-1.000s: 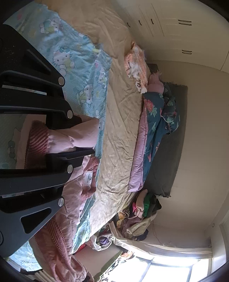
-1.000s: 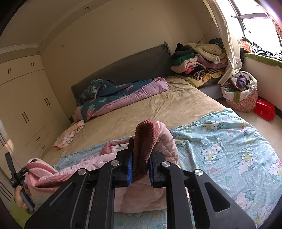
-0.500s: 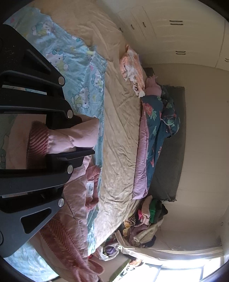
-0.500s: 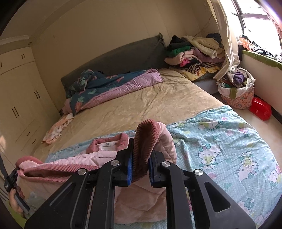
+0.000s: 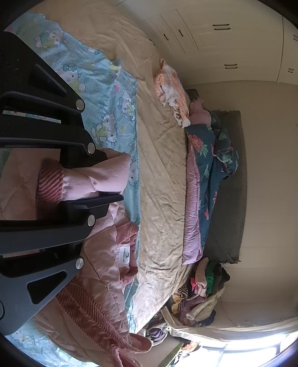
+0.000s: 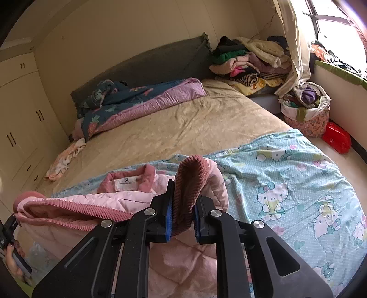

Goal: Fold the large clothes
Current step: 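Lift the held hem with both tools and carry it toward the collar, then lay the hem down on the collar and open both tools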

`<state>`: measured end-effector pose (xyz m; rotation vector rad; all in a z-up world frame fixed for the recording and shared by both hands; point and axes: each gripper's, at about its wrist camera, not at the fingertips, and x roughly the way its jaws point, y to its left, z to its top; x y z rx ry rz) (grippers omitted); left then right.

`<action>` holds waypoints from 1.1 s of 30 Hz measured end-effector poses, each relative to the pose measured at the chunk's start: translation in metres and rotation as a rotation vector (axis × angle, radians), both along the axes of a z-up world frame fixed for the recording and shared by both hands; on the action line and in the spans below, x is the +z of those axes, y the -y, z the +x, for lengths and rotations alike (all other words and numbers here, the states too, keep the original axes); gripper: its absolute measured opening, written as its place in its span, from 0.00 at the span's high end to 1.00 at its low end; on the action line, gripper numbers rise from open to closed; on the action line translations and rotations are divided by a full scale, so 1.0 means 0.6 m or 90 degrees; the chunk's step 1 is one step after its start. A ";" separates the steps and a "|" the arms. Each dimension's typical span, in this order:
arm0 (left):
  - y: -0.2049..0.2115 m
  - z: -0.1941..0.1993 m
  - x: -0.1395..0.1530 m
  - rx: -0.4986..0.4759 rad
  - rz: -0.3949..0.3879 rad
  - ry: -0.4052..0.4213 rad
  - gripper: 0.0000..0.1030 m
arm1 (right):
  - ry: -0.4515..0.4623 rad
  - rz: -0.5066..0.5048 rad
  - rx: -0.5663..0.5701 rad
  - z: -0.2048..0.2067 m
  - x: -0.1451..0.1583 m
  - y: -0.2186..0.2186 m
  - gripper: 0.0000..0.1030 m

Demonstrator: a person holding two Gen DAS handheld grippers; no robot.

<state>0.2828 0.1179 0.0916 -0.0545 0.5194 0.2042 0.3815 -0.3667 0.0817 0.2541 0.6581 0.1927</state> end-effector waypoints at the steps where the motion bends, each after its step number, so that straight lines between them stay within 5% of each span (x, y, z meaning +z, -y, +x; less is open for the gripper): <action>1: 0.000 0.004 -0.003 0.000 0.001 -0.002 0.90 | -0.006 0.000 0.001 0.006 -0.008 0.000 0.87; 13: -0.001 0.043 -0.043 -0.001 0.003 -0.023 0.90 | -0.053 0.051 0.009 0.047 -0.069 0.014 0.81; 20: 0.002 0.049 -0.051 -0.002 -0.002 -0.019 0.90 | -0.039 0.086 0.041 0.050 -0.062 0.018 0.62; 22: 0.003 0.050 -0.051 -0.003 -0.004 -0.016 0.90 | -0.027 0.093 0.050 0.048 -0.059 0.018 0.45; 23: 0.003 0.050 -0.051 -0.004 -0.004 -0.016 0.90 | -0.016 0.093 0.049 0.043 -0.058 0.018 0.28; 24: 0.005 0.050 -0.051 -0.006 -0.004 -0.015 0.90 | -0.005 0.091 0.048 0.039 -0.057 0.018 0.25; 33: 0.015 0.054 -0.051 -0.015 -0.004 -0.016 0.88 | 0.012 0.019 0.083 0.007 -0.071 -0.025 0.15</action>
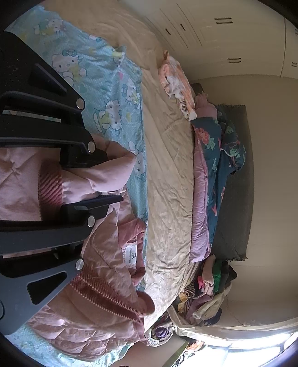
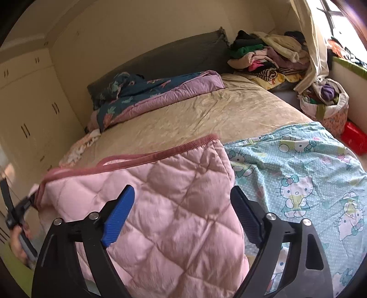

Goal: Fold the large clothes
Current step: 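Lay the hem down on the collar and open both tools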

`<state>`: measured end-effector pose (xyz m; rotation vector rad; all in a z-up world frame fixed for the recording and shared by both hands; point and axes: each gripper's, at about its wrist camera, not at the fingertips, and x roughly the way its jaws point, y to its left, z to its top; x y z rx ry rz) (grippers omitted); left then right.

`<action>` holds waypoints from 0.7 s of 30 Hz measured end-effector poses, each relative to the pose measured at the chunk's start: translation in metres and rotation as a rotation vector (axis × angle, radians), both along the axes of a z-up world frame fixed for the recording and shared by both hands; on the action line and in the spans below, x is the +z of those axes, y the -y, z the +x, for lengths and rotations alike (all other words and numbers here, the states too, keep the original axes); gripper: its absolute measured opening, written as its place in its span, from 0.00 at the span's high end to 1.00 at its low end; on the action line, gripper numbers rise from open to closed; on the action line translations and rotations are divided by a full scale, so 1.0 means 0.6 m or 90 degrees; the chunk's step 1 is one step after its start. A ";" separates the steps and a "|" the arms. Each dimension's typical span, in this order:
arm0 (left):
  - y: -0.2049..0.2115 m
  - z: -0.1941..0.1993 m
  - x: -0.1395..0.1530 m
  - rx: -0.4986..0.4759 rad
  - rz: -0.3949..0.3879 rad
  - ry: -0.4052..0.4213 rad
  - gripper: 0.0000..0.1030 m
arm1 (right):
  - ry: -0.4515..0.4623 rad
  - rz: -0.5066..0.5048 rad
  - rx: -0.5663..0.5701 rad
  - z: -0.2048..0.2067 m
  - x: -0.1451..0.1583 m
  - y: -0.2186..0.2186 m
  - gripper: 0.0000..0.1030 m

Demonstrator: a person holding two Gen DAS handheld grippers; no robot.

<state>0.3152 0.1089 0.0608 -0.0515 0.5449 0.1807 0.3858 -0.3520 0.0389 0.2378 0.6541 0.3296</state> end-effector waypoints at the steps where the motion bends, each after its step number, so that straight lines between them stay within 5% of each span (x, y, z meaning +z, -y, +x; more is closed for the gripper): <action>1: 0.002 0.000 0.000 0.001 0.002 0.001 0.88 | 0.001 -0.008 0.003 -0.004 -0.003 -0.005 0.14; 9: 0.008 -0.005 0.007 -0.006 -0.002 0.006 0.77 | -0.004 -0.049 0.020 -0.031 -0.021 -0.029 0.09; 14: 0.018 -0.019 0.023 -0.020 -0.017 0.021 0.48 | 0.004 -0.052 0.030 -0.051 -0.011 -0.035 0.08; 21: 0.036 -0.046 0.054 -0.035 -0.010 0.043 0.33 | 0.047 -0.033 0.025 -0.095 0.023 -0.030 0.06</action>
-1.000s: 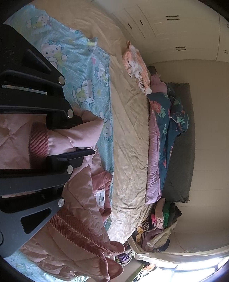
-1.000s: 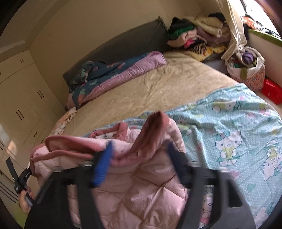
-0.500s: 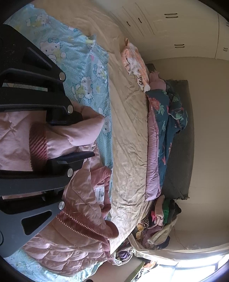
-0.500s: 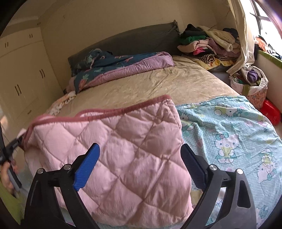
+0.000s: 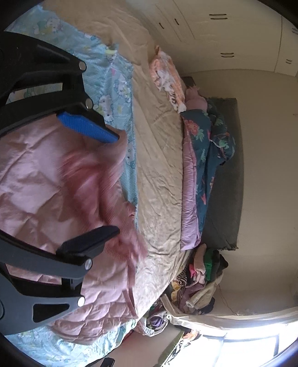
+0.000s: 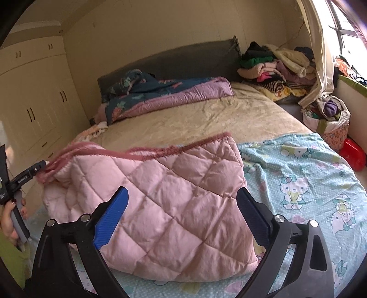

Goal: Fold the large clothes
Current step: 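Lay the hem down on the collar and open both tools, then move both tools to the edge of the folded jacket bundle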

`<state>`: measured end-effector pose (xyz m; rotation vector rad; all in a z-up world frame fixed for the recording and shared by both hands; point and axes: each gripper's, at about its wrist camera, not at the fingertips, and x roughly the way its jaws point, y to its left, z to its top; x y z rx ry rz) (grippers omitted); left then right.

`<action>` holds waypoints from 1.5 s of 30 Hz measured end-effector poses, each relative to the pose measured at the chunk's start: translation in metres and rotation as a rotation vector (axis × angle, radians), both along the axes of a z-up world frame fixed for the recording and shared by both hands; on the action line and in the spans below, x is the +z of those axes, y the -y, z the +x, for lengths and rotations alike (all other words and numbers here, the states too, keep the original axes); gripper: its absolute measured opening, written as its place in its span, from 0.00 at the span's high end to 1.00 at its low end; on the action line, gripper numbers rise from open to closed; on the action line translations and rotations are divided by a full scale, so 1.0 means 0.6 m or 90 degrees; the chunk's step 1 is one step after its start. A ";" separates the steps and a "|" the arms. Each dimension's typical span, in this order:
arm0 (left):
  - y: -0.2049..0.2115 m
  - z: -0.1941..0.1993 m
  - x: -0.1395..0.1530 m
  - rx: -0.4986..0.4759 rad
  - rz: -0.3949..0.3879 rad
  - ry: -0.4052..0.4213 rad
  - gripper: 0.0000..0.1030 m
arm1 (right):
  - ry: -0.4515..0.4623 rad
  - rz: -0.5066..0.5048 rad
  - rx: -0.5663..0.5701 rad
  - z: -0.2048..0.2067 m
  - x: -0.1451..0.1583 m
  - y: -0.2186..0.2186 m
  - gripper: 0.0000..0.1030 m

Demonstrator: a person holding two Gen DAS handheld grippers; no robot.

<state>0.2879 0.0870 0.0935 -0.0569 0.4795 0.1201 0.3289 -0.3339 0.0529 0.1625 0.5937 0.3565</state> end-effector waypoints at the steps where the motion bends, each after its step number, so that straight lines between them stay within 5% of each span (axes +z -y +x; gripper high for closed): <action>1: 0.003 -0.006 0.007 -0.004 0.001 0.004 0.31 | 0.008 0.002 -0.002 -0.007 0.007 0.001 0.06; 5: 0.011 -0.027 0.029 -0.008 -0.004 0.021 0.14 | 0.023 0.009 -0.004 -0.031 0.031 0.005 0.04; 10: 0.016 -0.062 0.052 -0.006 -0.016 0.034 0.09 | 0.042 0.013 -0.008 -0.064 0.061 0.014 0.04; 33: 0.024 -0.146 0.047 -0.007 -0.018 -0.004 0.09 | 0.098 -0.015 -0.031 -0.143 0.108 0.044 0.04; 45: 0.018 -0.135 -0.018 0.003 -0.001 -0.072 0.09 | 0.061 -0.068 -0.035 -0.122 0.056 0.034 0.04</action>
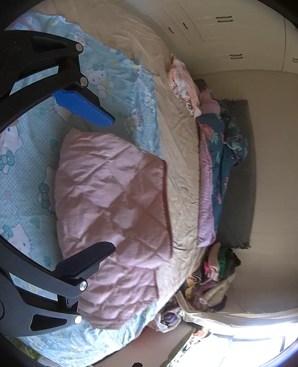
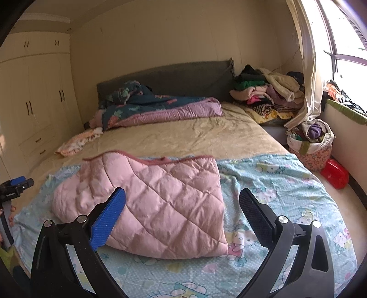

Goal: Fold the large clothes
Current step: 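Move both tools to the edge of the folded jacket bundle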

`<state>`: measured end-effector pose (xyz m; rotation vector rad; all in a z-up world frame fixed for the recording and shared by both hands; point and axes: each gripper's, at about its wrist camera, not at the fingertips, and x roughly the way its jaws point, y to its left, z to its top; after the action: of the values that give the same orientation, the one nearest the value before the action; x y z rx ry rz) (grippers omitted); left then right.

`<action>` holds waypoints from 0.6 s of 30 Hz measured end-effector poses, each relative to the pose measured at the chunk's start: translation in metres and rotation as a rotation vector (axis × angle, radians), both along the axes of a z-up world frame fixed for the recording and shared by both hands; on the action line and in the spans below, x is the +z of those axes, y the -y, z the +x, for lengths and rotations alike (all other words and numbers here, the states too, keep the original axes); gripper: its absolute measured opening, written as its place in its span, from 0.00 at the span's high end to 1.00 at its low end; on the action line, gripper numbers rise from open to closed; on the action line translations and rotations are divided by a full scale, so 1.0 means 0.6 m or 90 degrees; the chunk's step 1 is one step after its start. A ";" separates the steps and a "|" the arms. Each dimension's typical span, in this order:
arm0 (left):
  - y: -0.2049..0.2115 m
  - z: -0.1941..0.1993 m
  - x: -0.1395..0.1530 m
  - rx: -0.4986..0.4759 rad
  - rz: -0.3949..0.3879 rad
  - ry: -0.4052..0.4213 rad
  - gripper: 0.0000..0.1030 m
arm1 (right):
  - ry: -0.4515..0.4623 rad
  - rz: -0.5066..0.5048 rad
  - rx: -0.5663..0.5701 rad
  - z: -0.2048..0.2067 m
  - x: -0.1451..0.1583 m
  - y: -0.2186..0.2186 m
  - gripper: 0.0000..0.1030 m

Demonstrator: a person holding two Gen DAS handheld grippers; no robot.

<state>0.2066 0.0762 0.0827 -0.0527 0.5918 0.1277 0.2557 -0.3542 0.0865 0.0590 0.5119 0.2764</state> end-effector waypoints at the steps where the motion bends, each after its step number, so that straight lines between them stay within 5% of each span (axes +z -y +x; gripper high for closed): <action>1: -0.003 0.004 -0.008 0.002 -0.001 -0.008 0.09 | -0.006 -0.003 -0.002 0.006 -0.008 -0.001 0.04; 12: -0.043 0.057 -0.096 0.019 -0.024 -0.071 0.09 | -0.106 -0.055 -0.031 0.095 -0.124 0.001 0.04; 18: -0.087 0.096 -0.143 0.029 -0.077 -0.102 0.09 | -0.157 -0.075 -0.046 0.139 -0.183 0.009 0.04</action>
<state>0.2642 0.1283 -0.0029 -0.1745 0.7577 0.1413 0.3394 -0.3594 -0.0235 -0.0028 0.7684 0.1690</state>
